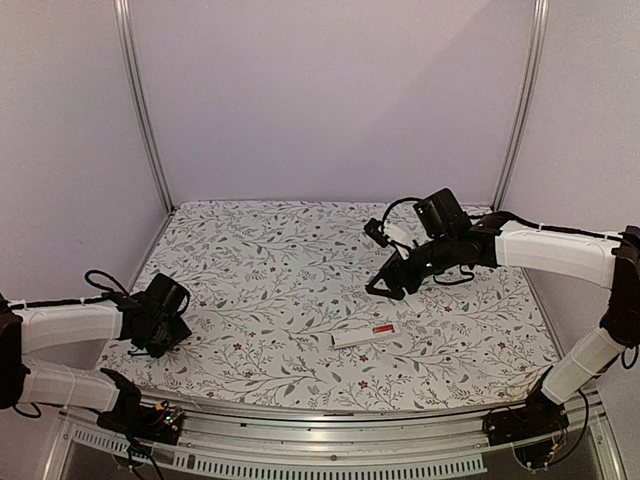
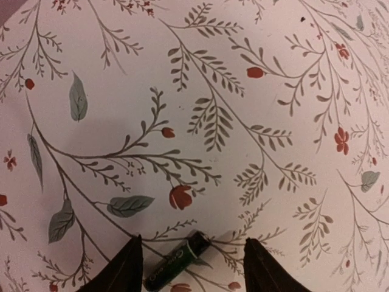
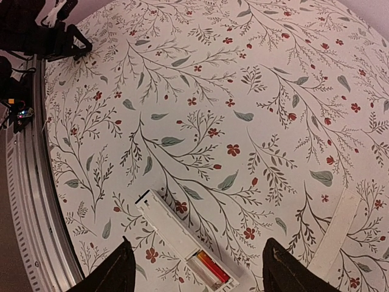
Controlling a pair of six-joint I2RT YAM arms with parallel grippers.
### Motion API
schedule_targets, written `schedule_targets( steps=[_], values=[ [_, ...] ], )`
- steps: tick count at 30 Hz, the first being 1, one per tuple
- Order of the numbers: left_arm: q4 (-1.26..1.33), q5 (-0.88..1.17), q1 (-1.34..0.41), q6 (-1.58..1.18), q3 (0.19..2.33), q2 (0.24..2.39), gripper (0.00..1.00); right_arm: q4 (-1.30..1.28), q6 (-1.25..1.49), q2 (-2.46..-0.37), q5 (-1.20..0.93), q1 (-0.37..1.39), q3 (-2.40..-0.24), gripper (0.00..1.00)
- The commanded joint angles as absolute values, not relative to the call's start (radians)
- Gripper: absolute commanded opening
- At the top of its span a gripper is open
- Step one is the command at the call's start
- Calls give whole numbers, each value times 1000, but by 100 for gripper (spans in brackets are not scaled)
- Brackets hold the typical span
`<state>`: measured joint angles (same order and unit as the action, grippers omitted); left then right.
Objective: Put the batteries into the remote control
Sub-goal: Pick up the battery from the corner of the board.
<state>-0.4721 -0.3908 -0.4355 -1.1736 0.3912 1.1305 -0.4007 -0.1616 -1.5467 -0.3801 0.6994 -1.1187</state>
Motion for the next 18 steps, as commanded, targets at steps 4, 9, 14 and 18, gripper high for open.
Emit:
schedule_targets(
  steps=[4, 9, 14, 18],
  values=[
    [-509, -318, -428, -1189, 363, 1107, 54, -431, -177, -1558, -385, 705, -1146, 70],
    [-510, -331, -428, -1182, 384, 1169, 44, -448, -182, -1564, -385, 705, -1161, 70],
    [-516, -324, -429, -1159, 412, 1226, 35, -448, -185, -1557, -374, 705, -1163, 71],
    [-517, -317, -428, -1154, 410, 1215, 32, -450, -188, -1556, -375, 705, -1168, 70]
  ],
)
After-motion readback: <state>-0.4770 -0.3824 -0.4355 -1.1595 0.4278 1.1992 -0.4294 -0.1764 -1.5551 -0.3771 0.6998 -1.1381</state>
